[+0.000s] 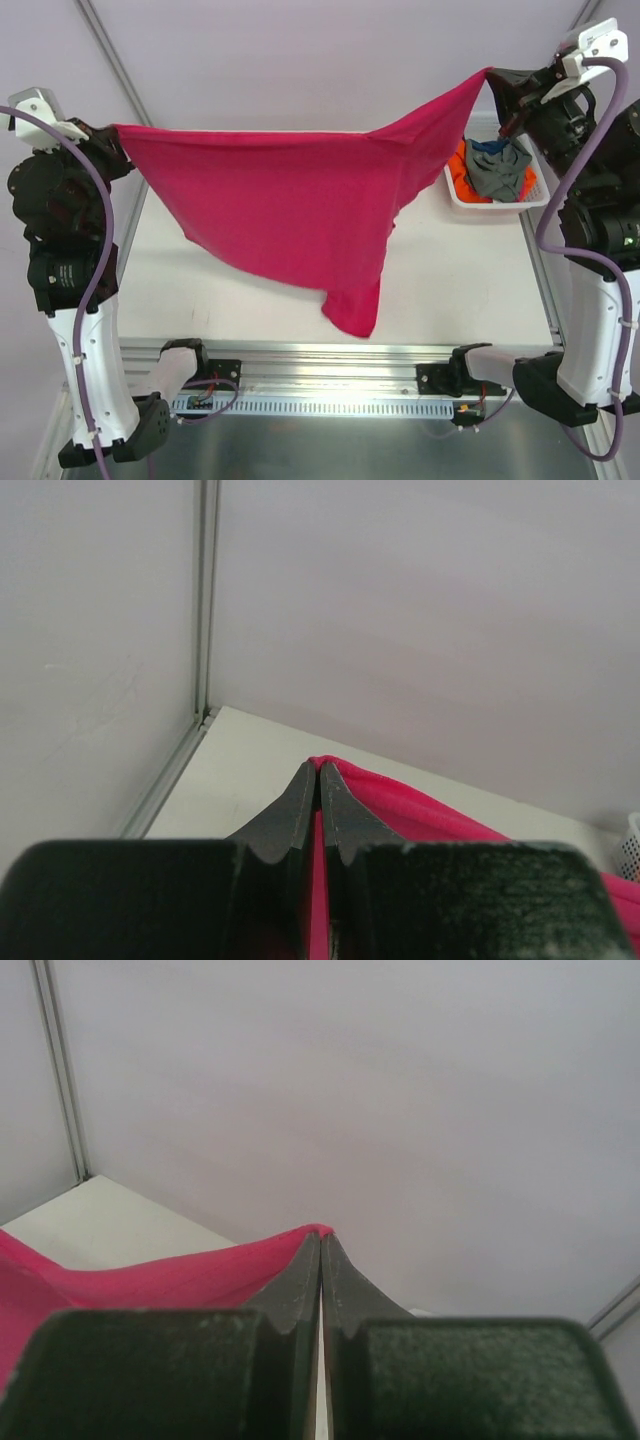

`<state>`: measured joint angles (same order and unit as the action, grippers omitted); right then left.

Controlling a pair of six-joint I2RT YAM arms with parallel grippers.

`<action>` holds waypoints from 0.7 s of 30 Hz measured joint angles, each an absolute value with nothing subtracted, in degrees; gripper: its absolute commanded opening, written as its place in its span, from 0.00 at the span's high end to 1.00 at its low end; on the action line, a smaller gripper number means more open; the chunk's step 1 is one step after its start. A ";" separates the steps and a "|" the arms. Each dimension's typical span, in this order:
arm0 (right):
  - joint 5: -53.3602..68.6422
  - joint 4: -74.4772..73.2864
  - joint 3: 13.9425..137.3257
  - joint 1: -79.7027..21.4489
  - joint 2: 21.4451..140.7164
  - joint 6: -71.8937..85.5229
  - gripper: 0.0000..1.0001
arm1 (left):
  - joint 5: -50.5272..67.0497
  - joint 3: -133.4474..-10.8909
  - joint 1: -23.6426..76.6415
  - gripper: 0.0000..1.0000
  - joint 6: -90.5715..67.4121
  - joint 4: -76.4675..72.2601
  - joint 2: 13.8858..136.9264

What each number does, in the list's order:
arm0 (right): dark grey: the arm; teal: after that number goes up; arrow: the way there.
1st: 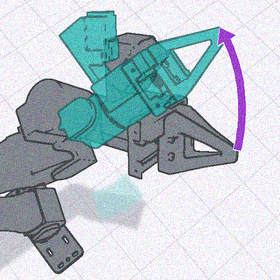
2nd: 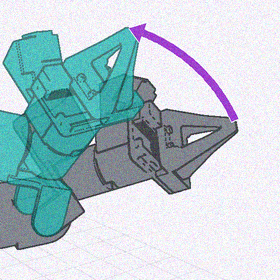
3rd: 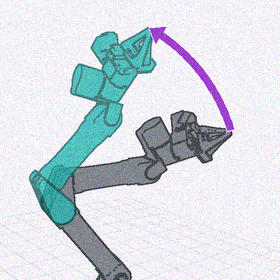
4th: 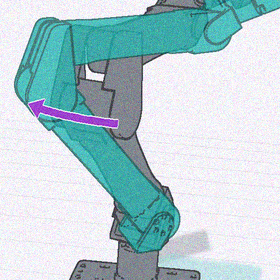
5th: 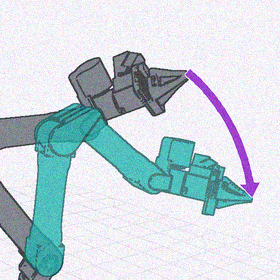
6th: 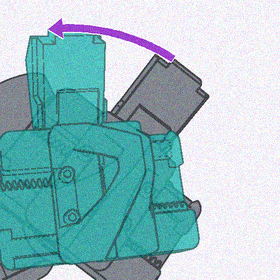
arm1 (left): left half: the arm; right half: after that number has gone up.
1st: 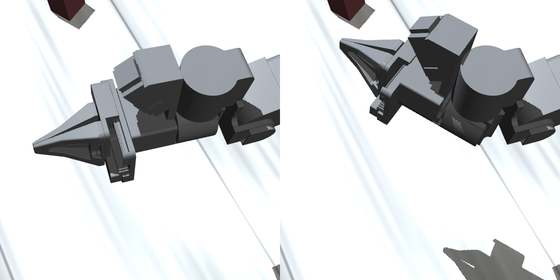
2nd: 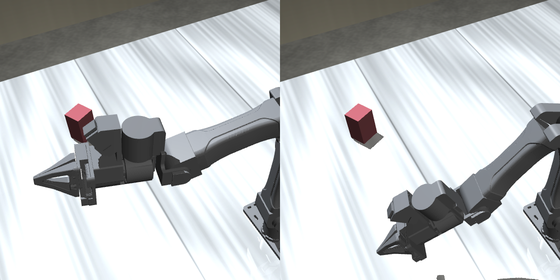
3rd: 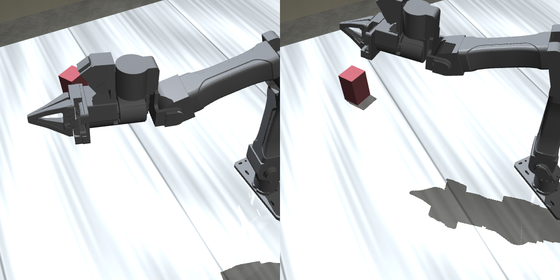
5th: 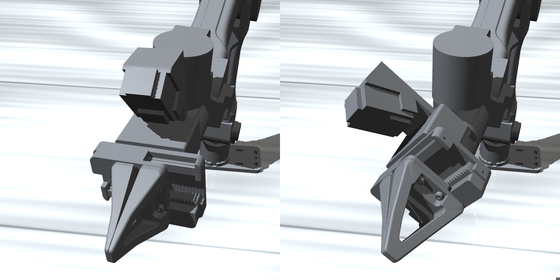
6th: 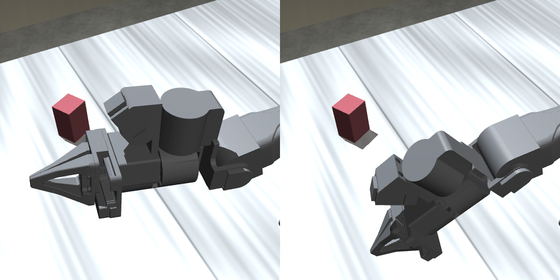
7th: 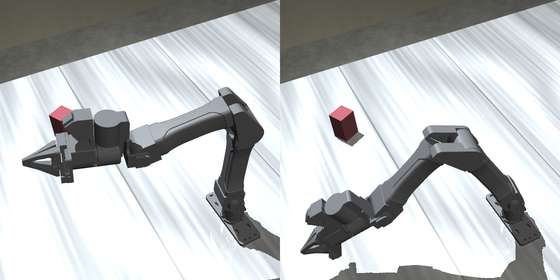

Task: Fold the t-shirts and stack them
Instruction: Flatten the tshirt out

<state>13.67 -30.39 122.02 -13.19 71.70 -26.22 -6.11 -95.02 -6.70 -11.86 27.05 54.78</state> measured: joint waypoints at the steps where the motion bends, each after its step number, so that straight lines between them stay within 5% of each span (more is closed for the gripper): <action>1: 13.34 -30.33 121.75 -13.37 71.24 -26.37 0.99 | -6.22 -94.56 -6.70 1.00 -11.84 27.16 54.19; 21: 10.94 -32.42 121.34 -13.54 59.94 -27.77 0.99 | -6.48 -95.02 -6.70 1.00 -11.68 29.54 46.83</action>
<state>10.94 -32.42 121.34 -13.54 59.94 -27.77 -6.48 -95.02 -6.70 -11.68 29.54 46.83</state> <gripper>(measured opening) 0.012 0.010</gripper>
